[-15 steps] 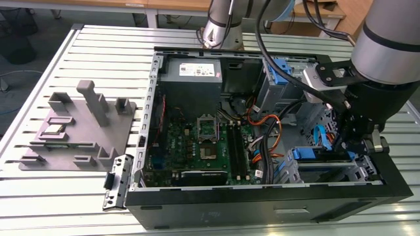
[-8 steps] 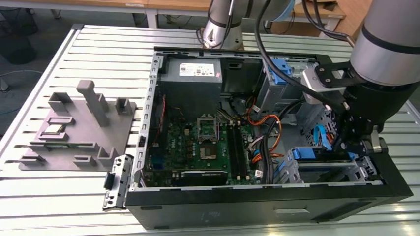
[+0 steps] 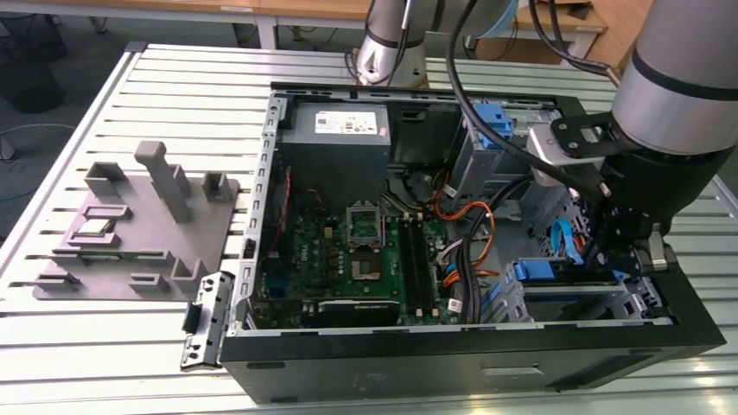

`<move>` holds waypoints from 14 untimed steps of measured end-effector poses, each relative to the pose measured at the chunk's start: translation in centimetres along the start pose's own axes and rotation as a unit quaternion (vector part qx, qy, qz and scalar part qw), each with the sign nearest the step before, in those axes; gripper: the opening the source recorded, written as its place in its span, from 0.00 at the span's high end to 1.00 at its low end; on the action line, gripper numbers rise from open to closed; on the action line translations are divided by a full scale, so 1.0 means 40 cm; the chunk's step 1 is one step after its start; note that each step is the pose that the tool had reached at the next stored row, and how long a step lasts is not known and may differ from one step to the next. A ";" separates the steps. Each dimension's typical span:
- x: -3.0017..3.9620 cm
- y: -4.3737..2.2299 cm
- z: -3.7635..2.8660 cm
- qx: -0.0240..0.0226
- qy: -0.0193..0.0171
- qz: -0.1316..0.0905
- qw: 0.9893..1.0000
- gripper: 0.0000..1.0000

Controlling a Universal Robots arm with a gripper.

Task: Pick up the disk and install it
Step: 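Insert the second disk wire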

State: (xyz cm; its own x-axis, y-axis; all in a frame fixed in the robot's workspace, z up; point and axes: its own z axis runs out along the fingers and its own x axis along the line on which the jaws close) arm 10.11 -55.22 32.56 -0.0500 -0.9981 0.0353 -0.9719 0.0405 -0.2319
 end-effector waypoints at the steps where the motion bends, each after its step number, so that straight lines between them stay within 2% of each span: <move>1: 0.000 0.000 0.000 0.000 0.000 0.000 1.000 0.84; 10: 0.000 0.001 0.002 0.000 0.000 0.000 1.000 0.83; 11: 0.000 0.001 0.002 0.000 0.000 0.000 1.000 0.76; 14: 0.000 0.000 -0.002 0.000 0.000 0.000 1.000 0.76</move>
State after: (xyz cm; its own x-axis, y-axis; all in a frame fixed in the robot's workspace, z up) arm 10.11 -55.22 32.65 -0.0501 -0.9981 0.0352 -0.9719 0.0406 -0.2318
